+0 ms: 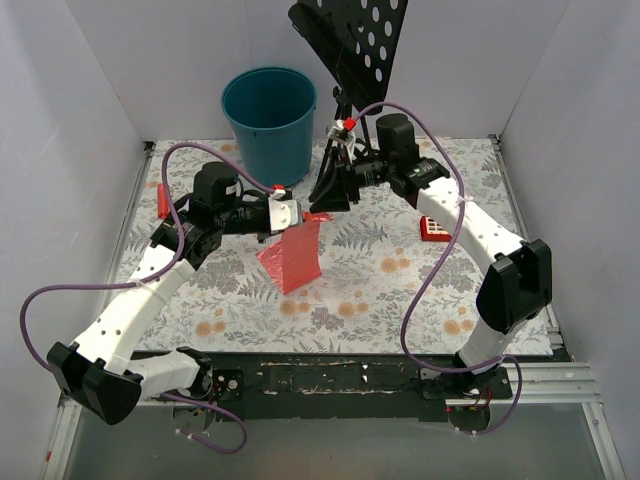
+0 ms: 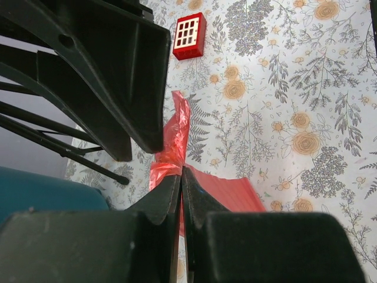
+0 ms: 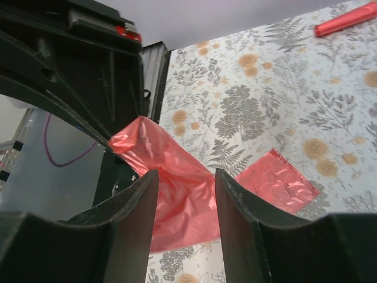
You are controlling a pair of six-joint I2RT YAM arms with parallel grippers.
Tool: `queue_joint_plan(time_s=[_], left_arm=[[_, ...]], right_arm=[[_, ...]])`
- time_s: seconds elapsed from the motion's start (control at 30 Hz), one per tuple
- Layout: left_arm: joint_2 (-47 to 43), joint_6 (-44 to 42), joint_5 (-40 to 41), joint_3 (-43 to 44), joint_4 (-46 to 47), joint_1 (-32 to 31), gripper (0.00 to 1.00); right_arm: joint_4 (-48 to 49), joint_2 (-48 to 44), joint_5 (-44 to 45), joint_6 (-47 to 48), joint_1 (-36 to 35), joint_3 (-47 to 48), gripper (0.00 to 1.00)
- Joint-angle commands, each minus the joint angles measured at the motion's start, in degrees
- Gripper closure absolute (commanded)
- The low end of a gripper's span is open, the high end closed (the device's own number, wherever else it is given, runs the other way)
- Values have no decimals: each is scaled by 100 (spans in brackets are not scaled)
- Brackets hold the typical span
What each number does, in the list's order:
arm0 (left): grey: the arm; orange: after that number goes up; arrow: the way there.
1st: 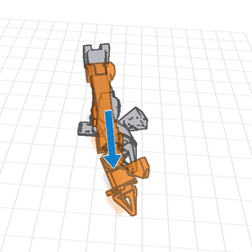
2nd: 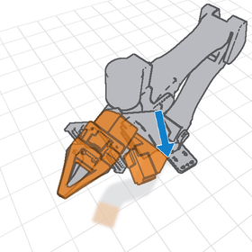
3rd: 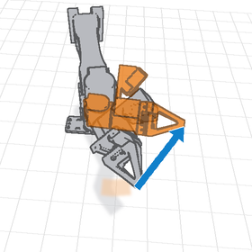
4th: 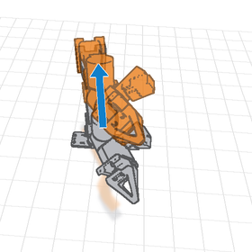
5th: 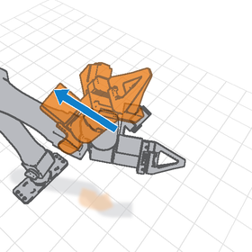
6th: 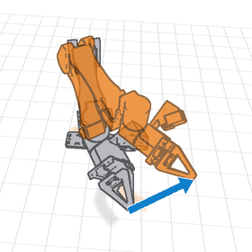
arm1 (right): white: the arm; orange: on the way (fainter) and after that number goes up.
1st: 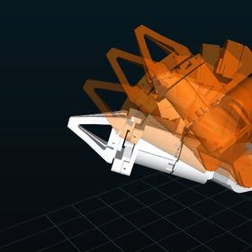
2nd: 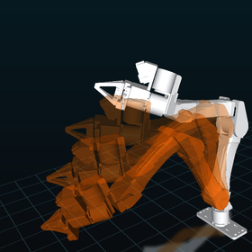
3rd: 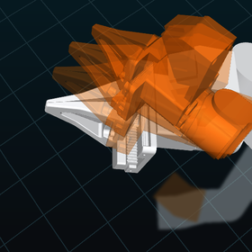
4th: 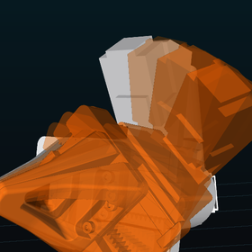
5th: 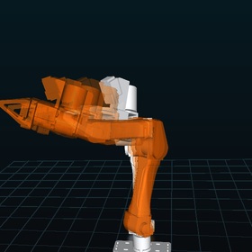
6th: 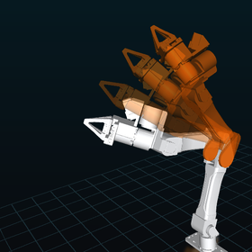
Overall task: Put the trash bags into the trash bin
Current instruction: Unfold the trash bag at the center of the board.
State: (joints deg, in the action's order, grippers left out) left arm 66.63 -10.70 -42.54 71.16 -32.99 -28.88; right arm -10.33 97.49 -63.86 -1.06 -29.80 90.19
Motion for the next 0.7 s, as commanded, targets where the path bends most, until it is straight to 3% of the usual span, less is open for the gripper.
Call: queue_joint_plan(time_s=[0.0,0.3,0.67], left_arm=[[-98,-38,-105,74,12,-21,100],[-98,270,18,21,267,-21,100],[-115,270,185,-32,337,-29,100]], right_arm=[[75,-152,-329,254,-166,-72,49],[-154,-266,-145,405,-184,-107,48],[-294,-652,629,-78,-17,-80,50]])
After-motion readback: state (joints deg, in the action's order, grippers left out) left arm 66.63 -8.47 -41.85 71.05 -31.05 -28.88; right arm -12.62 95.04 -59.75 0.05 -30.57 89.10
